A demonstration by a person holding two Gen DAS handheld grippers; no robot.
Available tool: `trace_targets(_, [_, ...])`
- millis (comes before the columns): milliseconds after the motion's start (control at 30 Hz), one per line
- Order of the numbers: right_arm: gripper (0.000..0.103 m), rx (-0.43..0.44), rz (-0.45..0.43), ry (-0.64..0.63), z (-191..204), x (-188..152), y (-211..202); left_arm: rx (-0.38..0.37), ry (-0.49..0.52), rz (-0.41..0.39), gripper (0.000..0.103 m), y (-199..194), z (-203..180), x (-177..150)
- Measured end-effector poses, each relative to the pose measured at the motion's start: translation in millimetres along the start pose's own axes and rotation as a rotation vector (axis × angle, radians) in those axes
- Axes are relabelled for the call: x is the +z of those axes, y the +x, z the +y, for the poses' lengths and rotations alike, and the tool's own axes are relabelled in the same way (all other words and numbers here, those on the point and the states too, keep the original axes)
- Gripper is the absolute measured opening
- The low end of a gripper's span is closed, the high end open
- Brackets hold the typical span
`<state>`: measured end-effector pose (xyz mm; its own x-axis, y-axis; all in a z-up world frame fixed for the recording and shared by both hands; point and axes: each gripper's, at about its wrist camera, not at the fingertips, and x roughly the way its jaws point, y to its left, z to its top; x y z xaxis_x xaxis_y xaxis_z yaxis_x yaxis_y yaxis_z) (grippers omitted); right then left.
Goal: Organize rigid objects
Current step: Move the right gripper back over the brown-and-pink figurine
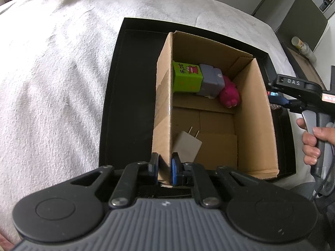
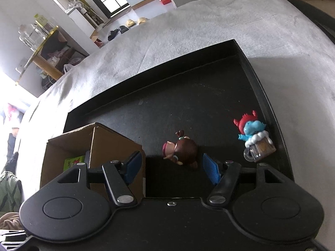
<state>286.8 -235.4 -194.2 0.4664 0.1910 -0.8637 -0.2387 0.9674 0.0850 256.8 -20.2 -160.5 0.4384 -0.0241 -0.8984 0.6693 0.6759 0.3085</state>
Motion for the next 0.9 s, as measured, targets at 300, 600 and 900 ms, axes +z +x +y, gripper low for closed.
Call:
trace_targets(300, [0.0, -0.004, 0.101, 0.024, 0.6, -4.5, 16.2, -0.002, 0.009, -0.001, 0.011, -1.5, -0.3, -1.5])
trace_targets(600, [0.0, -0.007, 0.067, 0.002, -2.3, -18.6, -21.9, -0.002, 0.012, -0.001, 0.011, -3.2, -0.8, -2.0])
trace_targets(900, [0.002, 0.012, 0.041, 0.04, -18.1, -20.3, -35.4, 0.0, 0.018, 0.003, 0.012, -5.8, -2.7, -5.4])
